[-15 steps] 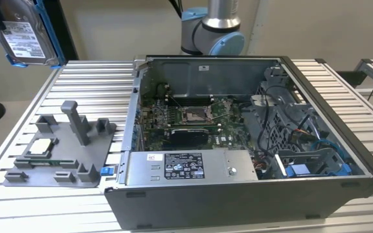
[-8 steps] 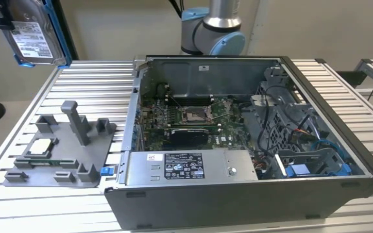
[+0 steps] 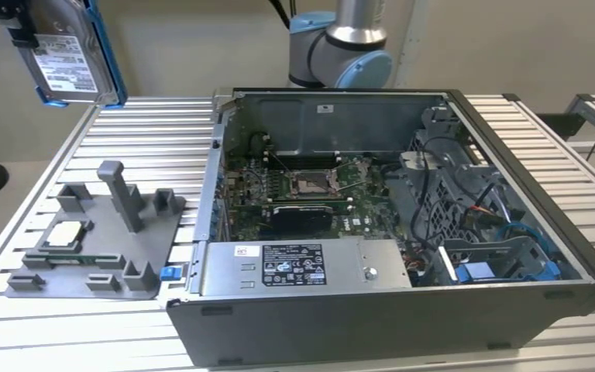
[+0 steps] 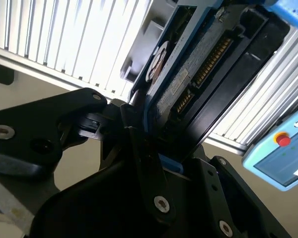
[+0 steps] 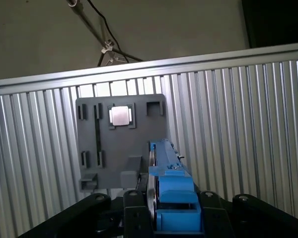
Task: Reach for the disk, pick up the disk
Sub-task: 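Pick up the disk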
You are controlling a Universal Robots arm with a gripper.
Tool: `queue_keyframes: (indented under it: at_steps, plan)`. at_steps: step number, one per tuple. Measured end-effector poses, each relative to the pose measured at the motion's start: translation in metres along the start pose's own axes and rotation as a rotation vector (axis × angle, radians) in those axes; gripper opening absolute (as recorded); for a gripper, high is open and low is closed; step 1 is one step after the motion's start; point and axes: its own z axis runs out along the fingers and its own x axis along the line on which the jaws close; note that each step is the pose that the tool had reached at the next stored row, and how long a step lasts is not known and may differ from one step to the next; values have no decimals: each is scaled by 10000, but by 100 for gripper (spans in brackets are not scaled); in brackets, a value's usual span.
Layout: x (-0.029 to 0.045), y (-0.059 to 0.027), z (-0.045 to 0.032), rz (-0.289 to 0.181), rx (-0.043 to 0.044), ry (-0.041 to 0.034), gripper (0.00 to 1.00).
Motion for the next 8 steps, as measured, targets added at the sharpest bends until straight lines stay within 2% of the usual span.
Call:
queue_keyframes:
  at_steps: [8]
  plan:
    - [-22,-162,-3,-1,-3,1,0]
